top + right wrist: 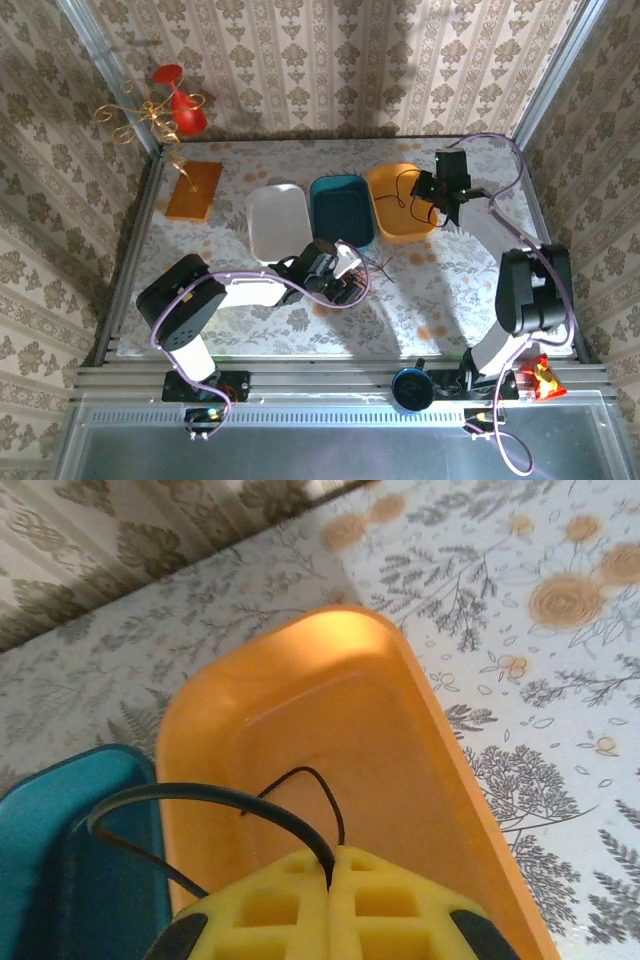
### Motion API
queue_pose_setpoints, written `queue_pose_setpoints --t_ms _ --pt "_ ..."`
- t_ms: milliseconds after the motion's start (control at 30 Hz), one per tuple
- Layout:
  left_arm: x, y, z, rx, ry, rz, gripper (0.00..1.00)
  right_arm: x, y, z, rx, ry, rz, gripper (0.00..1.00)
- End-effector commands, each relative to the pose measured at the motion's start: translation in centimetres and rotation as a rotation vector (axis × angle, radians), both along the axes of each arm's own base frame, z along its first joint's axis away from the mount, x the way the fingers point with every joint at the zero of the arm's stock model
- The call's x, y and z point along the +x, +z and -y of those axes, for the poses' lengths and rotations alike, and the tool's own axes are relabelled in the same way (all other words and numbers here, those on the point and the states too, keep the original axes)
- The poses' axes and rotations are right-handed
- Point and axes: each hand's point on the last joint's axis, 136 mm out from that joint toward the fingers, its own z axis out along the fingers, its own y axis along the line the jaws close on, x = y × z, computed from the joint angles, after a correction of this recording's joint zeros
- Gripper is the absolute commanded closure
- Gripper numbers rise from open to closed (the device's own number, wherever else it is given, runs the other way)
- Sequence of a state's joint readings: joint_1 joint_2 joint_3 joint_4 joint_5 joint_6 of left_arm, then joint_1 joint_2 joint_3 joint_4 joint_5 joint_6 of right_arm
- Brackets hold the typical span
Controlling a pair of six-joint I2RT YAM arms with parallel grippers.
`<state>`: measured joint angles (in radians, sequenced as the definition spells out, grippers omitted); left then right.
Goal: Untangle the cables
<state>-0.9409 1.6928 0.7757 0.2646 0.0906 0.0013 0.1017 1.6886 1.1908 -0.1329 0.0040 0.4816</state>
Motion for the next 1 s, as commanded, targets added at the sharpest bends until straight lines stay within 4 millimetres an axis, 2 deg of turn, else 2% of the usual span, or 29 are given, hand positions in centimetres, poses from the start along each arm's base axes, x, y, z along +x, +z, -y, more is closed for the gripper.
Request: queue_pose_setpoints --t_ms 0,100,167,233,300,367,433,533,633,800,867,967 --pt "-0.6 -1.0 -1.5 0.041 0.023 -0.047 0.19 1.3 -2.3 -0.7 0.056 -0.008 -0.046 1.0" --pt "-0.6 -1.1 -1.5 0.042 0.025 -0.047 0.19 1.7 -5.0 -1.2 0.085 -0.012 -0.104 1.0" --pt "-0.6 -1.0 -1.5 0.041 0.027 -0.045 0.19 1.8 -5.8 -1.6 0.085 -0.005 -0.119 1.0" --pt "-0.6 -0.9 -1.5 0.041 0.026 -0.043 0.19 2.0 -5.9 -2.0 0.077 0.006 -0.122 0.98" --pt "-0.6 -0.9 -1.6 0.039 0.028 -0.042 0.19 2.0 -5.5 -2.1 0.065 0.016 -0.116 0.9" --pt "-0.6 -0.8 -1.6 0.035 0.03 -0.04 0.19 2.1 -4.6 -2.2 0.057 0.023 -0.097 0.74" --pt "-0.6 -0.7 -1.6 0.034 0.03 -0.037 0.19 2.0 -2.9 -2.3 0.042 0.03 -0.059 0.64" --pt "-0.6 -0.6 -1.6 0.03 0.027 -0.035 0.19 1.7 -0.2 -2.5 0.008 0.042 -0.001 0.57" --pt "-0.6 -0.4 -1.4 0.022 0.027 -0.033 0.19 0.7 1.7 -2.6 -0.04 0.054 0.033 0.55" --pt "-0.5 -0.2 -1.4 0.012 0.027 -0.03 0.19 -2.4 2.8 -2.9 -0.082 0.077 0.034 0.55" --pt "-0.4 -0.1 -1.4 0.006 0.029 -0.028 0.19 -4.7 2.4 -4.2 -0.073 0.125 0.023 0.56" --pt "-0.4 0.0 -1.4 0.0 0.028 -0.028 0.19 -8.8 0.5 -6.9 -0.076 0.247 -0.024 0.56"
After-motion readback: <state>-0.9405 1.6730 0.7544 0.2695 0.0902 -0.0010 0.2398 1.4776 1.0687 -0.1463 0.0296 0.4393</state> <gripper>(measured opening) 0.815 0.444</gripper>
